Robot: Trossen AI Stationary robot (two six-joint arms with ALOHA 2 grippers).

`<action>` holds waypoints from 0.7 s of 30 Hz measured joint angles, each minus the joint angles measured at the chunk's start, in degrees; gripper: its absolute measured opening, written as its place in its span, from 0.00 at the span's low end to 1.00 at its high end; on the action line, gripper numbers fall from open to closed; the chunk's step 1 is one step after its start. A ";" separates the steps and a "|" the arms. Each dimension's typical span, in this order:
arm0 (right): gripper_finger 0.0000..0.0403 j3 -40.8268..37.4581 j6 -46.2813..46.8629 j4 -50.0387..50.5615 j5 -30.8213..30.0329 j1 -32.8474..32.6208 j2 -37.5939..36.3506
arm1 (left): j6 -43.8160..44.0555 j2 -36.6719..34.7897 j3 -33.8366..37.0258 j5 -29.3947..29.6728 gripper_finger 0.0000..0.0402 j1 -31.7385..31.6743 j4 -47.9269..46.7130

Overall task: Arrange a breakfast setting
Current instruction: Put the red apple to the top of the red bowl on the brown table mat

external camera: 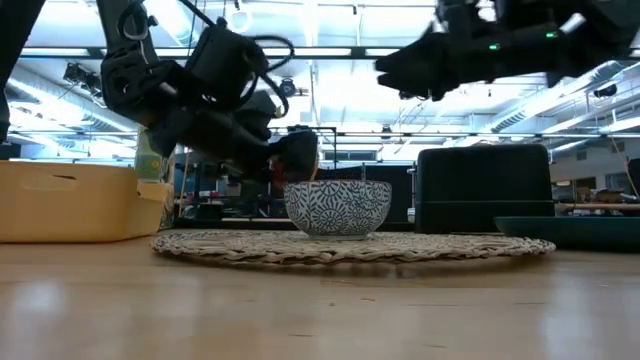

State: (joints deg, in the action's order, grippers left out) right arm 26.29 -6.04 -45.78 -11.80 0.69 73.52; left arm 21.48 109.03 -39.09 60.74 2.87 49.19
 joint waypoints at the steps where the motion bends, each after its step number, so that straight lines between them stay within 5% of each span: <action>1: 0.68 1.35 -0.22 0.01 0.01 0.46 1.60 | -1.42 -0.88 -0.01 0.10 0.73 0.00 0.30; 5: 0.62 7.02 -0.16 0.20 0.21 2.92 7.60 | -6.58 -5.63 0.19 0.21 0.73 0.58 -2.11; 9: 0.57 12.68 -1.30 1.16 6.72 5.09 12.18 | -11.46 -10.17 0.21 -1.51 0.73 2.98 -5.78; 18: 0.49 18.79 -4.01 1.73 17.61 7.58 16.63 | -13.60 -11.76 0.24 1.07 0.73 7.43 -7.28; 21: 0.47 18.82 -3.33 1.22 16.58 7.61 17.30 | -13.79 -11.76 0.22 1.09 0.73 7.43 -6.86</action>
State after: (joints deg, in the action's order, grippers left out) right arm 45.10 -9.36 -44.56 4.78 8.31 90.82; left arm 7.68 97.27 -38.87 61.82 10.31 42.33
